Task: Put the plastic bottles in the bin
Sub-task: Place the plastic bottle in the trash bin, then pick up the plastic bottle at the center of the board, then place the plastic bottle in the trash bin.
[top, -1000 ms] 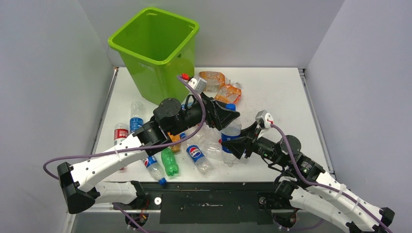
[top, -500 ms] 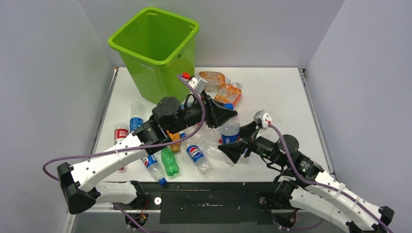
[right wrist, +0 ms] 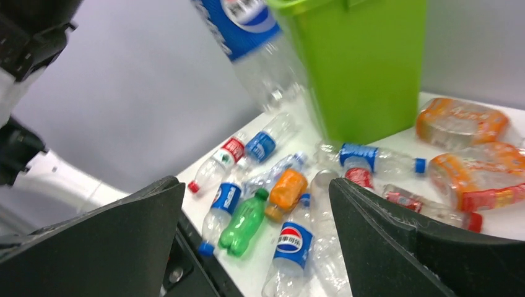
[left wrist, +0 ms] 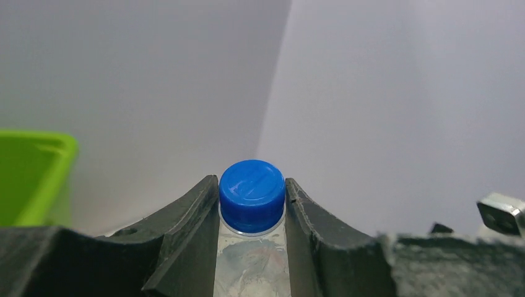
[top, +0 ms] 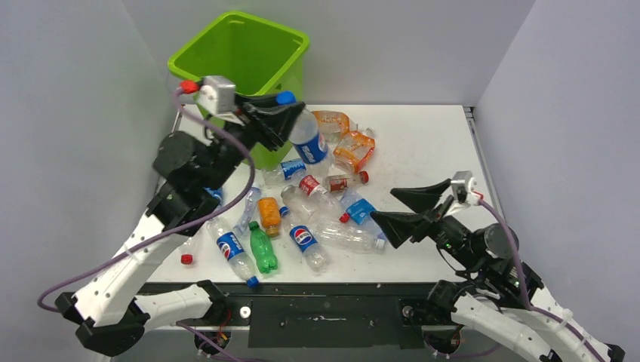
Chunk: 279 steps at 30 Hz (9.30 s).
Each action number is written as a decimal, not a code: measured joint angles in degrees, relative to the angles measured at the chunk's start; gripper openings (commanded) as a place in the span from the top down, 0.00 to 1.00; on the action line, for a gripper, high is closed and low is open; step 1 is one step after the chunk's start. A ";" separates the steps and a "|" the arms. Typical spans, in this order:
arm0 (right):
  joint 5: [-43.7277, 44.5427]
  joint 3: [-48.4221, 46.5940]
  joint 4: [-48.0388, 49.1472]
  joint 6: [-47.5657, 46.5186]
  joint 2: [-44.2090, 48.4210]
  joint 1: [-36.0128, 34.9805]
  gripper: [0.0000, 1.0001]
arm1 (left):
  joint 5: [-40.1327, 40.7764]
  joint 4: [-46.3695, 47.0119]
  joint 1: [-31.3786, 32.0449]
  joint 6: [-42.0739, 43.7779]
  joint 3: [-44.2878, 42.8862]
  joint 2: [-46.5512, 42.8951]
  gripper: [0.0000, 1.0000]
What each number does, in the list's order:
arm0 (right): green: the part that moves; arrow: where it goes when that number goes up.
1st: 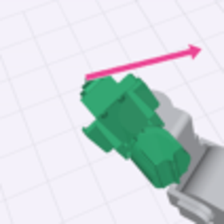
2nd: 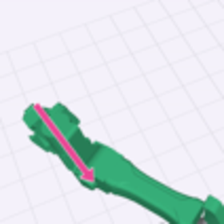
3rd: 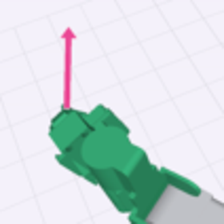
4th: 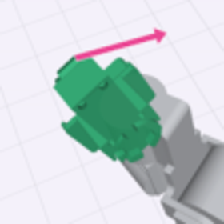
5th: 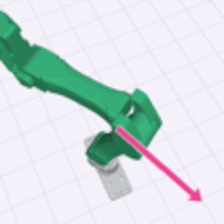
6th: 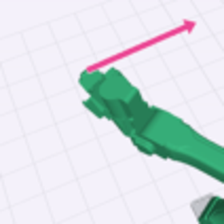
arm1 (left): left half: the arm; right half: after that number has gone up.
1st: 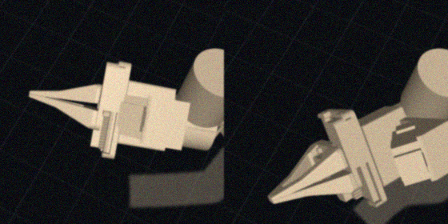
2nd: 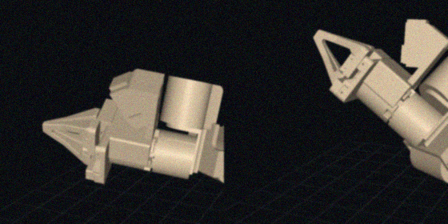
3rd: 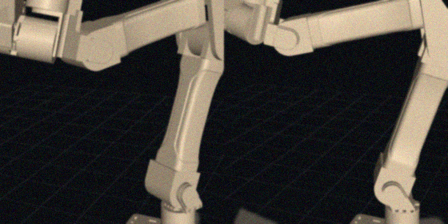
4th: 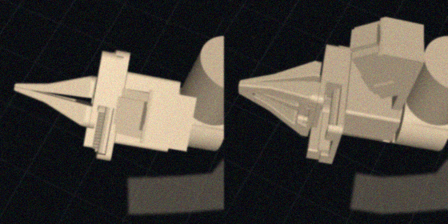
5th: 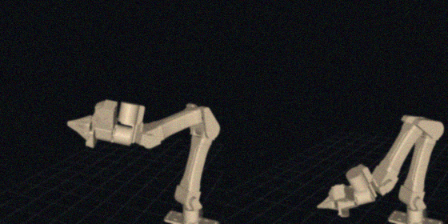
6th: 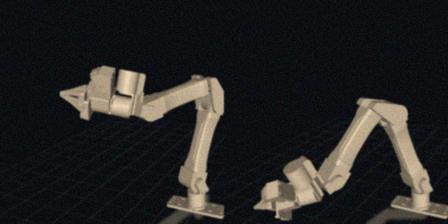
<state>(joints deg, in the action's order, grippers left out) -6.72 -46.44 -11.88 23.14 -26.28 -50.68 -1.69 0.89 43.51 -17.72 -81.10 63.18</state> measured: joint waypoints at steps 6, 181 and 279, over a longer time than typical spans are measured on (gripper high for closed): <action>9.46 4.94 1.09 1.73 5.97 0.00 0.10 | 9.86 10.60 -3.61 15.89 -5.57 -2.25 1.00; -8.09 -25.79 -24.06 -3.39 -29.40 3.82 0.95 | -26.69 -19.52 7.80 16.52 31.10 -5.18 0.46; 6.67 4.61 3.32 -2.51 -7.98 -4.17 0.10 | -3.41 5.64 -3.10 -5.51 14.58 -1.09 1.00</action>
<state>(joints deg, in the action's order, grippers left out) -0.05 -41.82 -8.56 20.62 -34.26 -54.85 -5.10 6.52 40.40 -23.22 -66.52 62.08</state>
